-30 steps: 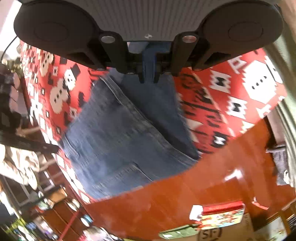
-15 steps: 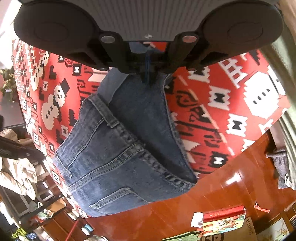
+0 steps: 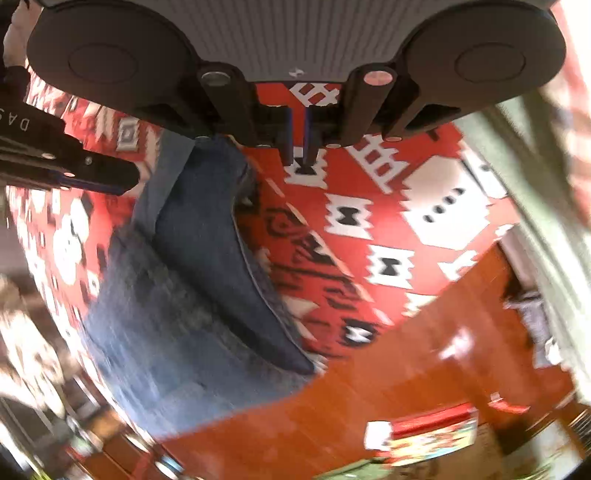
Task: Fold clothes
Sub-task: 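Lower the shorts with both grippers onto the red patterned mat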
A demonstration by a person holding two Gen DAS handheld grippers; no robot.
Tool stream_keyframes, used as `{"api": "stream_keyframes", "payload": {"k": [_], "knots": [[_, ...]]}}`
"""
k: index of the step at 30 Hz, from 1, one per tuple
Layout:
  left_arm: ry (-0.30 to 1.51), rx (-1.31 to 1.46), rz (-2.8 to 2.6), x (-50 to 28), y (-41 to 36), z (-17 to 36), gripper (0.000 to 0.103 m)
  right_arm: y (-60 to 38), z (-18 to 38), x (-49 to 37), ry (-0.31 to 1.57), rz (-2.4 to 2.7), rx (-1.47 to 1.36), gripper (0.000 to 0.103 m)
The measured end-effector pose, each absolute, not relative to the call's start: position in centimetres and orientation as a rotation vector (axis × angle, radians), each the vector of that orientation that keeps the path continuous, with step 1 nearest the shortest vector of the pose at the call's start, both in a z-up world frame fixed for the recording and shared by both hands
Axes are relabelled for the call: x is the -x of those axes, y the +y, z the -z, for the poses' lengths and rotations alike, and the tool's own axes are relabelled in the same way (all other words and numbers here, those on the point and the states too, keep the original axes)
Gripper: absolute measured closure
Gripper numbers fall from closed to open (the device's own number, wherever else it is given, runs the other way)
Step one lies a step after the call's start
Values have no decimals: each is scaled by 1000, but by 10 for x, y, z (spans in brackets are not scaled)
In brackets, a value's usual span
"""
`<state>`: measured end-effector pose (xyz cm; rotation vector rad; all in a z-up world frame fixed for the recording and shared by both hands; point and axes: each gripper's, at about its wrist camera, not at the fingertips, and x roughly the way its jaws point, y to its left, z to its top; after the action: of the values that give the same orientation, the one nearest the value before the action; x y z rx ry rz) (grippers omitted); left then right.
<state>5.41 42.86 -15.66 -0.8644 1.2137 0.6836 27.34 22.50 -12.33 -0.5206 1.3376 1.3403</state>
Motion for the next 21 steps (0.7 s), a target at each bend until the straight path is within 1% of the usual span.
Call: {"api": "stream_keyframes", "payload": {"k": [2, 6, 8, 11, 12, 13, 15, 21], "knots": [[1202, 847, -641, -63, 425, 157, 98, 216, 131, -268, 1352, -1318, 537, 87], [1181, 844, -579, -82, 423, 154, 100, 196, 146, -268, 1374, -1287, 555, 86], [1136, 931, -556, -85, 432, 147, 100, 192, 146, -269, 1370, -1288, 524, 86], [1019, 1121, -514, -79, 449, 132, 99, 186, 144, -271, 1362, -1290, 473, 85], [988, 1167, -504, -79, 455, 129, 99, 184, 143, -271, 1359, -1291, 457, 84], [968, 1190, -496, -80, 459, 126, 99, 183, 141, -270, 1350, -1299, 436, 79], [958, 1194, -488, -85, 465, 124, 99, 181, 139, -267, 1334, -1315, 417, 73], [1025, 1189, -464, -92, 464, 135, 99, 189, 150, -254, 1328, -1320, 400, 72]]}}
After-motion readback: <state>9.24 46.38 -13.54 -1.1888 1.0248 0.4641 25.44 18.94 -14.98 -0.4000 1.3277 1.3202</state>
